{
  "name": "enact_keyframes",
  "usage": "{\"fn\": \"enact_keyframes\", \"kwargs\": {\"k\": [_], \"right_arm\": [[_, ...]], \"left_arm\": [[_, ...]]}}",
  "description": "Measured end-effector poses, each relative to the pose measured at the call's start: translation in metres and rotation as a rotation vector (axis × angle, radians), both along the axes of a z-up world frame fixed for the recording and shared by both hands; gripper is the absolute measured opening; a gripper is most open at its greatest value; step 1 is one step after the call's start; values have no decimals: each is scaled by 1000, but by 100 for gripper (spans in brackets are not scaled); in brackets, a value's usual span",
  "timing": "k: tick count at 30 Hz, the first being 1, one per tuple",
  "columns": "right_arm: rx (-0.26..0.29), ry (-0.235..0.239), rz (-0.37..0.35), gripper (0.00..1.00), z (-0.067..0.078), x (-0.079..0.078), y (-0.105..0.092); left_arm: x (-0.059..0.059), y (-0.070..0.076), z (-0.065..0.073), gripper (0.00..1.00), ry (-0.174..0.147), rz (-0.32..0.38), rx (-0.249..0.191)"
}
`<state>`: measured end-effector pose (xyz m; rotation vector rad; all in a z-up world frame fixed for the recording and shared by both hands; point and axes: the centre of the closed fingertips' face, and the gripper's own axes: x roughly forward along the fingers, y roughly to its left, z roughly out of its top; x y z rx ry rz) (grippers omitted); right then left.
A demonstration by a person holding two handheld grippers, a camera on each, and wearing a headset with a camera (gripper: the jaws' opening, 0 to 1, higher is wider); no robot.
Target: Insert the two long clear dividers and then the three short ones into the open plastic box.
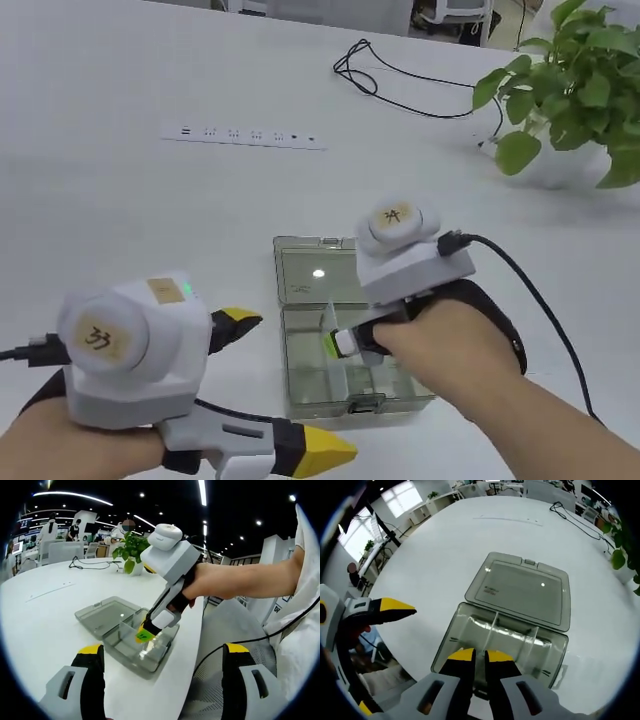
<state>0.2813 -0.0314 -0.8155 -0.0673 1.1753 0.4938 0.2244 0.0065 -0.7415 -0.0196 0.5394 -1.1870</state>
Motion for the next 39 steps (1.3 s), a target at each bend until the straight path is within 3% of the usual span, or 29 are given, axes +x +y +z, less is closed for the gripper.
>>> {"fn": "enact_keyframes", "kwargs": {"k": [17, 27, 33, 36, 39], "right_arm": [[81, 28, -29, 10, -5, -2, 0], [224, 11, -66, 11, 6, -2, -1], [375, -22, -107, 15, 29, 6, -1], [408, -49, -98, 20, 39, 9, -4], [476, -72, -80, 23, 54, 11, -5]], "left_arm": [[3, 3, 3, 100, 2, 33, 5], [4, 5, 8, 100, -6, 62, 12], [2, 5, 12, 100, -9, 81, 18], [2, 7, 13, 100, -12, 88, 25], [3, 8, 17, 100, -14, 102, 33]]}}
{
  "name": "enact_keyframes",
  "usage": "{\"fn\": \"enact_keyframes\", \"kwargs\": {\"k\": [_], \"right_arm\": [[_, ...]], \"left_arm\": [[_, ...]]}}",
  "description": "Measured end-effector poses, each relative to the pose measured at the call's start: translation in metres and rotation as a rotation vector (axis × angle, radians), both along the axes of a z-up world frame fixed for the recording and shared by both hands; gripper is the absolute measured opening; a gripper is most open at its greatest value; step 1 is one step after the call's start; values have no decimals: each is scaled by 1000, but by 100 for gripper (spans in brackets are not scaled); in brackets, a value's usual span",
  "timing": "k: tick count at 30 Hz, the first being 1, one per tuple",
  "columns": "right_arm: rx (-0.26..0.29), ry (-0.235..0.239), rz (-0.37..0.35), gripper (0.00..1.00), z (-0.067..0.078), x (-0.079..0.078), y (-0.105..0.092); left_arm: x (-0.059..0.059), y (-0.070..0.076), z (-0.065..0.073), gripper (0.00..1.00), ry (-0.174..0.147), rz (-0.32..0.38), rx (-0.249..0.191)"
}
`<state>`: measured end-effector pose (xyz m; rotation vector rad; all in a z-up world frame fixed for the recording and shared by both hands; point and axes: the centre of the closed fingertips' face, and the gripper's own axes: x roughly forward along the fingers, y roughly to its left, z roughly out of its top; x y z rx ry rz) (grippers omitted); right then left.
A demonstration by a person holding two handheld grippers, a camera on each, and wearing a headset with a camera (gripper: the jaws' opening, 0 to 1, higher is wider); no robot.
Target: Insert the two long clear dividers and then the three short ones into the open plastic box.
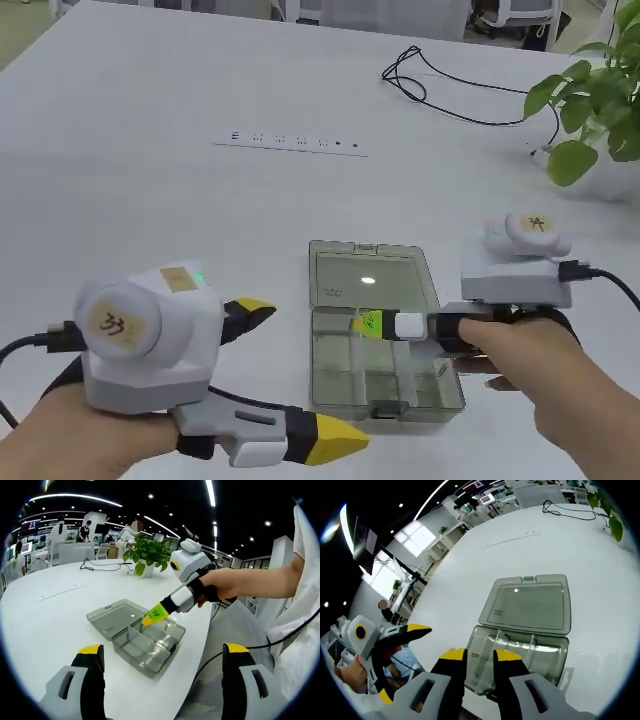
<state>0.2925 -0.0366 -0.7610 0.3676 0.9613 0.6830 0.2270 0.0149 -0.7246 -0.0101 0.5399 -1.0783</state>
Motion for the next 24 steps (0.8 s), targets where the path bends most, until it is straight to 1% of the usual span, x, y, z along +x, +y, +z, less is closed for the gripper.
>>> {"fn": "enact_keyframes", "kwargs": {"k": [4, 5, 6, 7, 9, 10, 11, 13, 14, 15, 16, 19, 21, 22, 24], "right_arm": [[55, -25, 16, 26, 18, 1, -5], [79, -53, 34, 27, 25, 3, -5], [84, -49, 32, 27, 29, 0, -6], [103, -50, 43, 28, 34, -1, -7], [129, -79, 68, 30, 44, -3, -5], [131, -76, 80, 31, 49, -6, -7], [135, -97, 110, 31, 55, -7, -9], [138, -101, 113, 32, 62, -8, -14], [145, -111, 133, 32, 67, -9, -18], [150, -117, 139, 34, 70, -10, -21], [150, -135, 155, 35, 73, -10, -27], [145, -139, 187, 39, 76, -13, -42], [120, -167, 212, 40, 77, -13, -55], [111, -166, 220, 41, 76, -14, -60], [91, -182, 235, 43, 76, -15, -70]], "left_arm": [[1, 2, 4, 100, -6, 18, 6], [1, 2, 6, 100, -8, 24, 8], [1, 2, 7, 100, -10, 28, 9], [2, 3, 8, 100, -12, 35, 10], [2, 4, 10, 100, -13, 44, 11], [2, 5, 11, 100, -15, 49, 13], [2, 6, 12, 100, -17, 55, 14], [2, 7, 13, 100, -17, 63, 17], [2, 8, 14, 100, -20, 67, 20], [1, 8, 14, 100, -22, 70, 18], [1, 8, 16, 100, -26, 75, 15], [2, 7, 18, 100, -36, 84, 8], [2, 6, 20, 100, -39, 90, -9], [1, 6, 19, 100, -38, 91, -13], [0, 5, 18, 100, -37, 85, -7]]}}
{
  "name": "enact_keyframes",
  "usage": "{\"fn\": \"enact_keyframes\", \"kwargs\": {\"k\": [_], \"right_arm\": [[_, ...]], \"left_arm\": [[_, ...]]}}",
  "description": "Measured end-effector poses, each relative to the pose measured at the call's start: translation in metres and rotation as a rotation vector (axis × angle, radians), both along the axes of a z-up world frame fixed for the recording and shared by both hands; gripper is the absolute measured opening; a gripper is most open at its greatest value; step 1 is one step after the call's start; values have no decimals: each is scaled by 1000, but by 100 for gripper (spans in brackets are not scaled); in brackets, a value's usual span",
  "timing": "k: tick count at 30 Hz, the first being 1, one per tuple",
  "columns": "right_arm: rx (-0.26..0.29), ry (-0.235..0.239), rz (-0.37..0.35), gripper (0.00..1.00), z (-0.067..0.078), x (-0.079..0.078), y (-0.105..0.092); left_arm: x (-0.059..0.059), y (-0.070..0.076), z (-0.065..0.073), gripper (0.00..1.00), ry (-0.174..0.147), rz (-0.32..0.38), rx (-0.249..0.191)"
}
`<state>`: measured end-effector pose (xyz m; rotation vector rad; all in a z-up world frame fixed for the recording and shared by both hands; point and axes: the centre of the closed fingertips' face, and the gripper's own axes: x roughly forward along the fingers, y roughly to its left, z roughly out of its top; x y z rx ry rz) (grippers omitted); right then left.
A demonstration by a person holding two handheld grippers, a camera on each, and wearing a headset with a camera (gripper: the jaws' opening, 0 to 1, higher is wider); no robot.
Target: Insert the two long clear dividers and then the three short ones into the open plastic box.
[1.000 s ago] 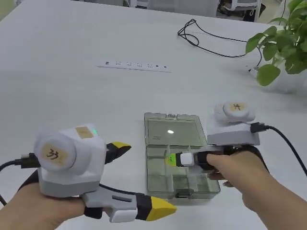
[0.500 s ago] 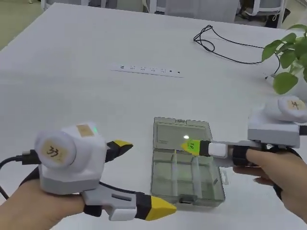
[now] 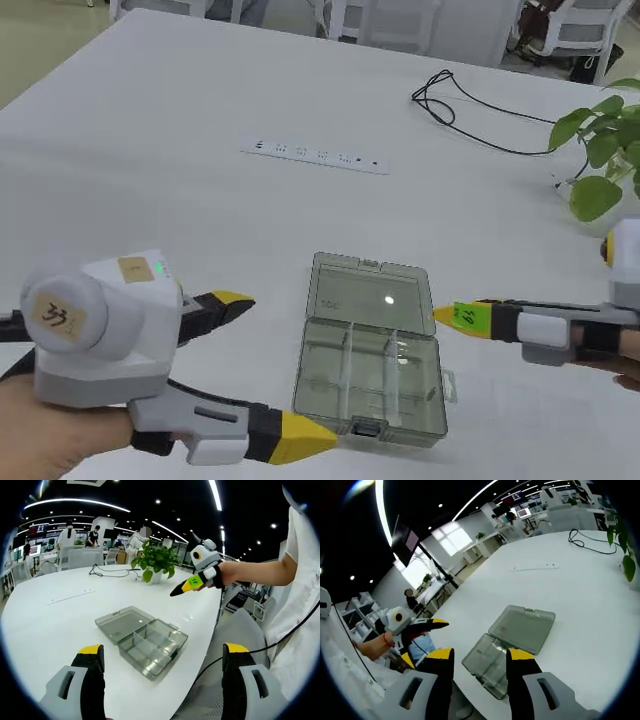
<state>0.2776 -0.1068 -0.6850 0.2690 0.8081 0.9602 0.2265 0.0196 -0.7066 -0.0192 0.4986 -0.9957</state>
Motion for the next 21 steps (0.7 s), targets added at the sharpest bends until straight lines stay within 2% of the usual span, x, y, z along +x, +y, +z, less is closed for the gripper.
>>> {"fn": "enact_keyframes", "kwargs": {"k": [2, 4, 8, 10, 13, 14, 19, 21], "right_arm": [[-25, -19, 23, 46, -2, -2, -9], [-52, -64, 57, 50, -3, -2, -14], [-109, -77, 133, 54, -11, -11, -21], [-158, -112, 184, 54, -18, -13, -25], [-207, -135, 245, 56, -28, -16, -28], [-242, -150, 270, 56, -32, -15, -31], [-330, -175, 366, 59, -50, -11, -40], [-394, -189, 419, 60, -61, -10, -46]], "left_arm": [[-1, -1, 0, 100, 1, -6, -5], [-2, -1, -1, 100, 1, -9, -7], [-2, -2, -2, 100, 5, -16, -10], [-2, -2, -3, 100, 7, -22, -9], [-2, -3, -2, 100, 8, -28, -9], [-2, -3, -3, 100, 8, -30, -7], [0, -2, -6, 100, 10, -35, 0], [0, -1, -8, 100, 12, -38, 7]]}}
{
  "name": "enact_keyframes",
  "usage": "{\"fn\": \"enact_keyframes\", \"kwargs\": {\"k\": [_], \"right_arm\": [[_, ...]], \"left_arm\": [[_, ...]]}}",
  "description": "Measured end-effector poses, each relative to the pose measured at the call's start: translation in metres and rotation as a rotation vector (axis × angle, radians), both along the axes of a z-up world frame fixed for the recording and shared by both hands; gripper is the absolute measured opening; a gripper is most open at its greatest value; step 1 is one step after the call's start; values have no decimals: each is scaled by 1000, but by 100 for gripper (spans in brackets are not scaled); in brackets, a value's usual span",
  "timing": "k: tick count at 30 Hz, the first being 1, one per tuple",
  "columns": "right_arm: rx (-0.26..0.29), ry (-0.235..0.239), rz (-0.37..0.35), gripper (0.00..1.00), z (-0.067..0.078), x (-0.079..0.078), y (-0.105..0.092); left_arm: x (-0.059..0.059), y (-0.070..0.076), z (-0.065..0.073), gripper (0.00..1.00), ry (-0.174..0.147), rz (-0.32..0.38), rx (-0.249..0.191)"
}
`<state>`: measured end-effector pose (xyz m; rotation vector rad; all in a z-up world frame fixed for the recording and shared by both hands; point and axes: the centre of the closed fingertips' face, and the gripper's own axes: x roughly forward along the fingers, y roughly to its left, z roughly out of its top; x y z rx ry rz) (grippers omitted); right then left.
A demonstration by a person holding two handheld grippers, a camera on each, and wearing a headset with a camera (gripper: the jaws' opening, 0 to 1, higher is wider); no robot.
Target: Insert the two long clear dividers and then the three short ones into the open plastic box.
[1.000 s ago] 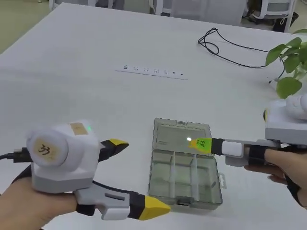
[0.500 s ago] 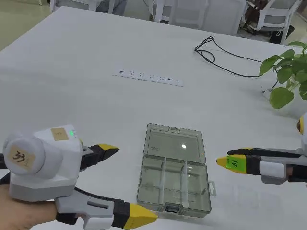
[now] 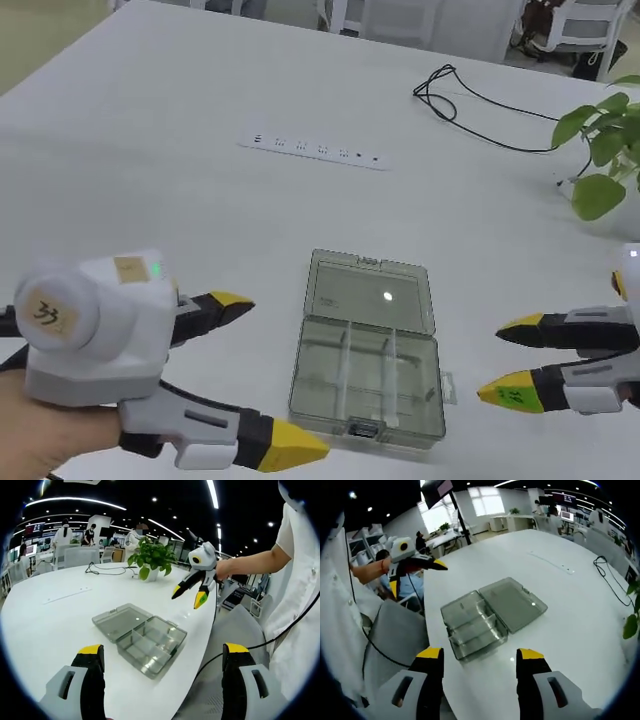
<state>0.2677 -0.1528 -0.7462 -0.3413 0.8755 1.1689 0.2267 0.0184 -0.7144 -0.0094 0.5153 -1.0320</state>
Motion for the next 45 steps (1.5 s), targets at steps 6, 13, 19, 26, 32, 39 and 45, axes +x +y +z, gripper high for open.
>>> {"fn": "enact_keyframes", "kwargs": {"k": [6, 13, 19, 26, 32, 39, 45], "right_arm": [[-144, -54, 149, 62, -27, 1, -10], [-269, -90, 282, 61, -54, 6, -19], [-345, -108, 377, 58, -76, 7, -26], [-402, -111, 434, 53, -98, 13, -34], [-426, -106, 448, 50, -106, 16, -39], [-447, -116, 442, 45, -109, 16, -40], [-445, -116, 420, 43, -109, 17, -38]], "left_arm": [[1, 2, -3, 100, 6, -1, 4], [1, 3, -7, 100, 20, 6, 1], [3, 5, -9, 100, 23, 11, 1], [4, 6, -12, 100, 26, 16, 2], [4, 8, -13, 100, 26, 18, 2], [5, 9, -13, 100, 28, 26, -1], [4, 8, -12, 100, 28, 31, -9]]}}
